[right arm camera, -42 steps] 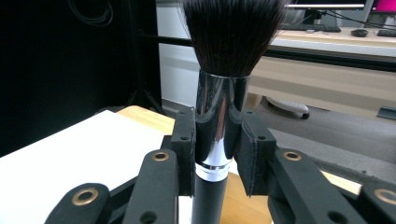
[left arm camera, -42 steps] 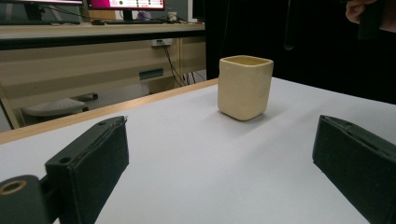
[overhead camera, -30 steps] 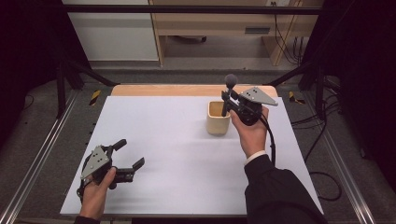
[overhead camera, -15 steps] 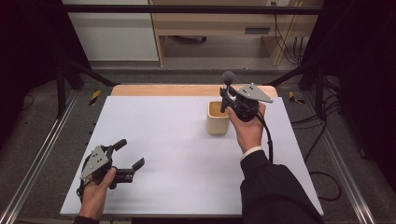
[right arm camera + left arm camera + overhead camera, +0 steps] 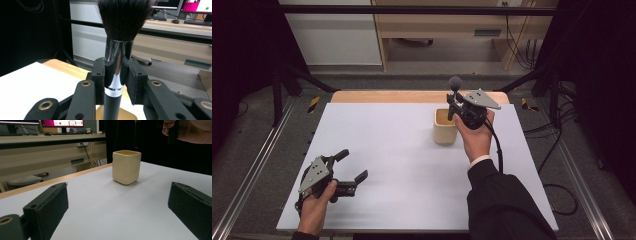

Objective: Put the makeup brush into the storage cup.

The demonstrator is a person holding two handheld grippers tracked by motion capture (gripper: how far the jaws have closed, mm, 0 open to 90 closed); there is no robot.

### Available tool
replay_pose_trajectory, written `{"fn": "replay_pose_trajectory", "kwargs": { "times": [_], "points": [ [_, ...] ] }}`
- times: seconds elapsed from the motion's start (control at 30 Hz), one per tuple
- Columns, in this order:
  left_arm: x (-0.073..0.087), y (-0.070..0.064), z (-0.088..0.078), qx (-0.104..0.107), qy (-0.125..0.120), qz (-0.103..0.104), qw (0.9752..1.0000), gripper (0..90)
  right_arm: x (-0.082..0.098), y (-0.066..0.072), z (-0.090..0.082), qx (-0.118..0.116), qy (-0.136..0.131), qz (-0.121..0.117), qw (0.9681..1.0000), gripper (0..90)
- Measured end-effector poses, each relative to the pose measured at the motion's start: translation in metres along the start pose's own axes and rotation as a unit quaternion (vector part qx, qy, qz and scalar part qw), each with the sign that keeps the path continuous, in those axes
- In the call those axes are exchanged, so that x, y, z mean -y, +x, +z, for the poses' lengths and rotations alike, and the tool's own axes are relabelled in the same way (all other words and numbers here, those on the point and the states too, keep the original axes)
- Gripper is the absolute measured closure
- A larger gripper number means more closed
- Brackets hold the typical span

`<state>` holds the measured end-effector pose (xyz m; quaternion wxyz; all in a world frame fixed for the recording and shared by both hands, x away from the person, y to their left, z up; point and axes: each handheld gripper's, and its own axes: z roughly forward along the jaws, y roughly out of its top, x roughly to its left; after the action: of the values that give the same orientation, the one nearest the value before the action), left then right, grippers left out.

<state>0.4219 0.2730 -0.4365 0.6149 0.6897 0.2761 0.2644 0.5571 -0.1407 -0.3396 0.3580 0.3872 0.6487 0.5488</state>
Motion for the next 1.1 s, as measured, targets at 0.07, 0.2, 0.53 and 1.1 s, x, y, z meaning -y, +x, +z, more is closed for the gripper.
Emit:
{"fn": "replay_pose_trajectory", "kwargs": {
  "times": [0.07, 0.2, 0.53, 1.1],
  "points": [
    [0.000, 0.000, 0.000, 0.000, -0.002, -0.002, 1.0000, 2.8, 0.001, -0.001, 0.001, 0.000, 0.000, 0.003, 1.0000, 70.9],
    [0.000, 0.000, 0.000, 0.001, -0.003, 0.002, 1.0000, 2.7, 0.003, -0.001, 0.004, 0.002, 0.000, 0.000, 1.0000, 70.9],
    [-0.001, -0.002, 0.001, 0.006, -0.005, 0.003, 1.0000, 2.5, 0.009, 0.002, 0.013, 0.002, 0.012, -0.011, 0.9999, 70.9],
    [-0.001, -0.003, 0.002, 0.011, -0.010, 0.002, 0.9999, 2.5, 0.015, -0.001, 0.019, 0.007, 0.021, 0.004, 0.9998, 70.8]
  ]
}}
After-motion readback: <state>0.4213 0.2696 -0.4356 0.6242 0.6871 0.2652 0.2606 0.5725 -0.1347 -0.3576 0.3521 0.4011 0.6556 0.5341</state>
